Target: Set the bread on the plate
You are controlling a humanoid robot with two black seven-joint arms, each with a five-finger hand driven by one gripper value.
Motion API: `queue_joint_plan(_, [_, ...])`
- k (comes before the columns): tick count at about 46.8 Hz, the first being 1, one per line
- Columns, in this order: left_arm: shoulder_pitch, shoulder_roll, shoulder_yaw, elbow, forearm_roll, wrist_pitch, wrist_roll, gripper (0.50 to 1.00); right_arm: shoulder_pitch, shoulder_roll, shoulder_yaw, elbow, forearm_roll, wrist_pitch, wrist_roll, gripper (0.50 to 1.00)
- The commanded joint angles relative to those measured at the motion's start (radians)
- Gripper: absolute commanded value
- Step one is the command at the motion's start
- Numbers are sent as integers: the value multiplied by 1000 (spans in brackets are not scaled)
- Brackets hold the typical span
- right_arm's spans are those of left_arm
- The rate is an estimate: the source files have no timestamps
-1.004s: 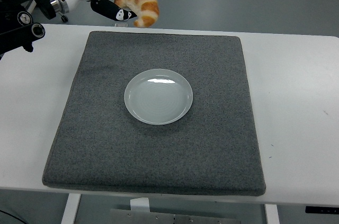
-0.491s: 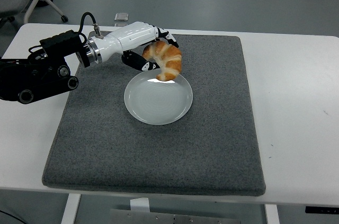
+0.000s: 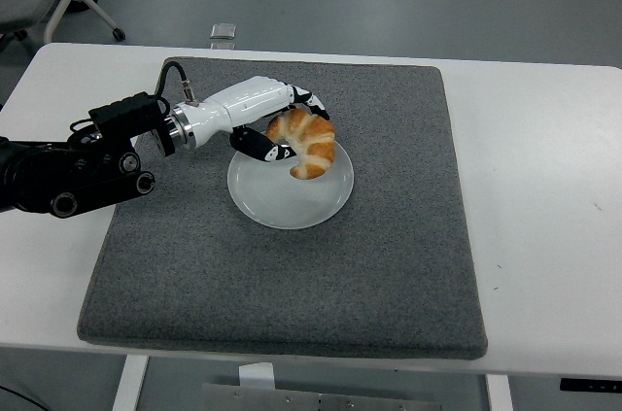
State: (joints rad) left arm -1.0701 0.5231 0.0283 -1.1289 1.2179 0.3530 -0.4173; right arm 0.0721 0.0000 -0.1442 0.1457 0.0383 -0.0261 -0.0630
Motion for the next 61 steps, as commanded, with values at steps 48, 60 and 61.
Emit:
queue_joint_plan(48, [107, 0, -11, 31, -18, 0, 0, 666, 0, 0, 0, 0, -1, 0, 0, 930])
queue_joint_plan(60, [108, 0, -13, 31, -21, 0, -2, 713, 0, 0, 0, 0, 0, 0, 0, 930])
queue_joint_plan(61, [108, 0, -13, 31, -21, 0, -2, 724, 0, 0, 0, 0, 0, 0, 0, 930])
